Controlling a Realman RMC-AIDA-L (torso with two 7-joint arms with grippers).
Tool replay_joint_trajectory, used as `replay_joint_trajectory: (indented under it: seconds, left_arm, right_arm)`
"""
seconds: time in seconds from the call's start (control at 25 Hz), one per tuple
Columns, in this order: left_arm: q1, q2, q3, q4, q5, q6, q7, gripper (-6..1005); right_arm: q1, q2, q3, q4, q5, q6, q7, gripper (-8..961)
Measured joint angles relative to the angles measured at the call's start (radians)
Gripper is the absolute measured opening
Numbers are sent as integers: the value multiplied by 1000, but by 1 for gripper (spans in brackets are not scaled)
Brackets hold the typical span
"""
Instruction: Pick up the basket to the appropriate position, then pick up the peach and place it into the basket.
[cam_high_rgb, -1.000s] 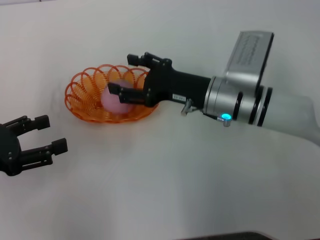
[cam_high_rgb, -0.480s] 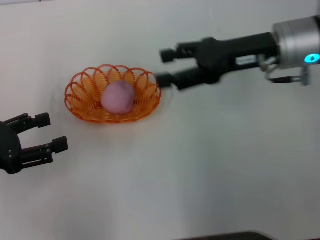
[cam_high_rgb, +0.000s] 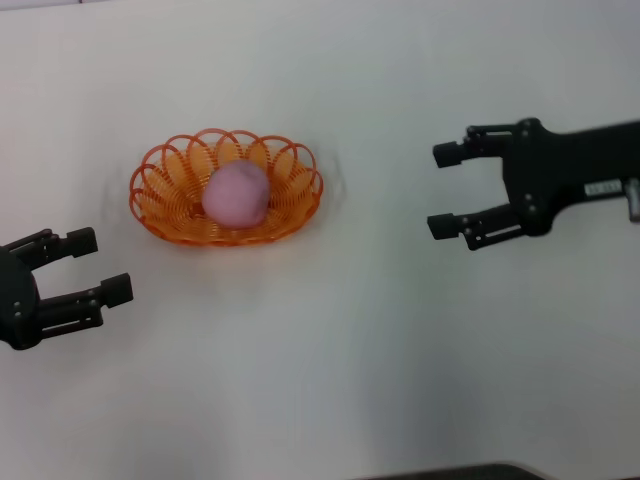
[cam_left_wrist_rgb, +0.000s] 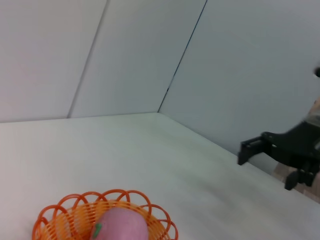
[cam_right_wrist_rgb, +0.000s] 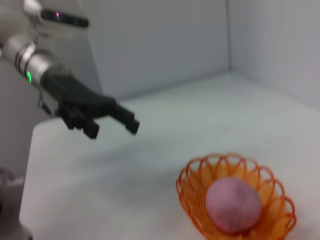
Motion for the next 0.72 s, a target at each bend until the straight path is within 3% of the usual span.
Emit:
replay_joint_trajectory:
  seconds: [0.08,0.32,0.72]
  left_arm:
    - [1,-1,-1,-2,-1,-3,1,874]
    - [1,-1,-3,-16,-4,-15,9,875]
    - [-3,-1,-3,-20,-6,-18,10,875]
  right_arm:
    - [-37,9,28,48,41,-1,-95,914]
    - [-77,5,68,268,104,63,-335,883]
    - [-63,9,63,341,101,122,-366,860]
